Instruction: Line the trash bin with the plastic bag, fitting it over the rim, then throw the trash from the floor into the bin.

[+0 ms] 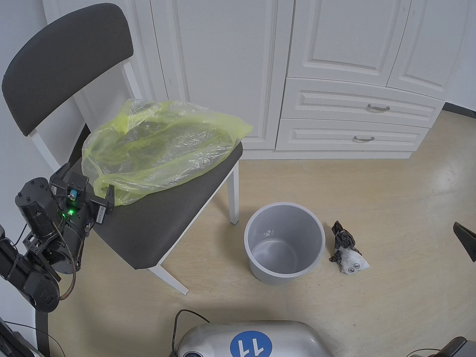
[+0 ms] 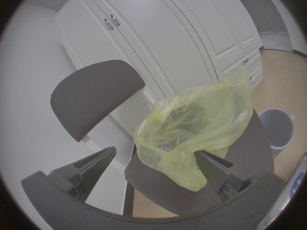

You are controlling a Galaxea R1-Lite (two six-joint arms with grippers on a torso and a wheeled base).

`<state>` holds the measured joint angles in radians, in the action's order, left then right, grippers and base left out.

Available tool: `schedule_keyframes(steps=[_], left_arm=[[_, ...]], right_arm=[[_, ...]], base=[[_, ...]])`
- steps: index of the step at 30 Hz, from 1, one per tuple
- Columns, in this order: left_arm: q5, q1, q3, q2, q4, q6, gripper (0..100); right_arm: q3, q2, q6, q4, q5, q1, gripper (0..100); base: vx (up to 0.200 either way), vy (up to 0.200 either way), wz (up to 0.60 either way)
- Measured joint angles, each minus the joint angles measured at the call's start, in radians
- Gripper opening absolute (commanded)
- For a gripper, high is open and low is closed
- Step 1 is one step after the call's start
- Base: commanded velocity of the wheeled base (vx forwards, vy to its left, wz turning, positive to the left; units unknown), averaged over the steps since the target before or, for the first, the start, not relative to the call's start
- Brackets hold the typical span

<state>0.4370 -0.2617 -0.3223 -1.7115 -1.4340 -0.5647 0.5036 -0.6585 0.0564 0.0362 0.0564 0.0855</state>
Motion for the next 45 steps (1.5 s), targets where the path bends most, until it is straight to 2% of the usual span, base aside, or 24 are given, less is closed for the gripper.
schedule_keyframes(steps=[21, 22, 35, 39, 42, 45], left_arm=[[-0.017, 0.093, -0.013, -0.140, -0.015, -0.008, 100], [-0.017, 0.094, -0.013, -0.146, -0.016, -0.008, 0], [-0.043, 0.099, -0.006, -0.160, -0.020, 0.005, 0], [-0.050, 0.099, 0.009, -0.146, -0.064, 0.005, 0], [-0.070, 0.096, 0.026, -0.129, -0.089, 0.010, 0], [-0.114, 0.085, 0.044, -0.099, -0.094, 0.054, 0]], right_arm=[[0.004, 0.006, 0.000, -0.001, 0.000, 0.000, 100], [0.004, 0.006, 0.000, -0.001, 0.000, 0.000, 100], [-0.002, -0.005, 0.000, -0.001, 0.002, 0.000, 100], [-0.006, -0.010, 0.000, -0.001, 0.002, 0.000, 100], [-0.008, -0.014, 0.000, -0.001, 0.003, 0.000, 100], [-0.013, -0.017, 0.000, 0.007, 0.004, 0.000, 100]], base=[[0.000, 0.000, 0.00], [0.000, 0.000, 0.00], [0.000, 0.000, 0.00], [0.000, 0.000, 0.00], [0.000, 0.000, 0.00], [0.000, 0.000, 0.00]])
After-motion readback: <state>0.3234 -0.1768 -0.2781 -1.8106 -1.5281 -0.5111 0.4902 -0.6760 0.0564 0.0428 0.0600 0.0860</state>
